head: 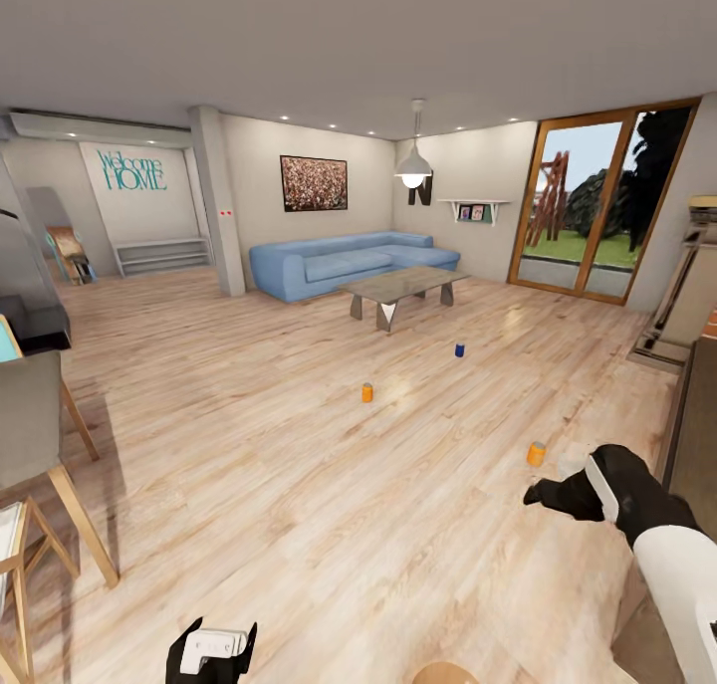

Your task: Put the three can of soda from the living room inside the tash can in the kitchen.

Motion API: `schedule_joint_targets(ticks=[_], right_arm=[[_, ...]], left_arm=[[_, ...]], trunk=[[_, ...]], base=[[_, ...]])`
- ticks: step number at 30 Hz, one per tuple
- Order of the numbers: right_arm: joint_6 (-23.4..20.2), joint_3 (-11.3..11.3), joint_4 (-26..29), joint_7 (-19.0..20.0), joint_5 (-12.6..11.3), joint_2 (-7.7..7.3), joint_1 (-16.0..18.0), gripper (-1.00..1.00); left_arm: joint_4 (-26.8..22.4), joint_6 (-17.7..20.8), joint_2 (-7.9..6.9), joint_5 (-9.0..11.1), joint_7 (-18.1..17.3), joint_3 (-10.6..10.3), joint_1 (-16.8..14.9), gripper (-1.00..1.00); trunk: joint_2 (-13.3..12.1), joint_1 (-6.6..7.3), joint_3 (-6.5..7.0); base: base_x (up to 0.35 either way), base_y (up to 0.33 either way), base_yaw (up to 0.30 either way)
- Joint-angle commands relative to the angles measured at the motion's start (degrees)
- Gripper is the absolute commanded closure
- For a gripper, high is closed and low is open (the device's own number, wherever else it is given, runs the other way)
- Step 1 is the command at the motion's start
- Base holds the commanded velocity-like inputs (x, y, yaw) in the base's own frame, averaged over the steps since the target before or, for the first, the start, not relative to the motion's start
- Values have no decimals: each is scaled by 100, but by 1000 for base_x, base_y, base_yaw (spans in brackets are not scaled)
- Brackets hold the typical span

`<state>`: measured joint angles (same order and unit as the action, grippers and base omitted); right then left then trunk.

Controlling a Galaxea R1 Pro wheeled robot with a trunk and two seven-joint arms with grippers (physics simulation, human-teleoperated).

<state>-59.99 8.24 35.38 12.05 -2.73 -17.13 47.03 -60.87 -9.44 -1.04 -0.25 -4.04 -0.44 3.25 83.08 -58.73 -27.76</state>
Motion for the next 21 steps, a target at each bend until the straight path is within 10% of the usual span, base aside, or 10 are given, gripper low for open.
schedule_joint_targets(ticks=[1,7,21], right_arm=[[11,1,-53,5,-22,-76,1,-100],[142,-5,-244,21,-24,-323,0,-100],[204,-62,-295,22,-10,-351,-8,-100]], left_arm=[[3,1,1,0,0,0,0,-100],[15,3,1,0,0,4,-2,-100],[46,4,0,-2,4,8,-9,-100]], trunk=[[0,0,0],[0,0,0],[0,0,0]], base=[[0,0,0],[-1,0,0],[-164,-5,0]])
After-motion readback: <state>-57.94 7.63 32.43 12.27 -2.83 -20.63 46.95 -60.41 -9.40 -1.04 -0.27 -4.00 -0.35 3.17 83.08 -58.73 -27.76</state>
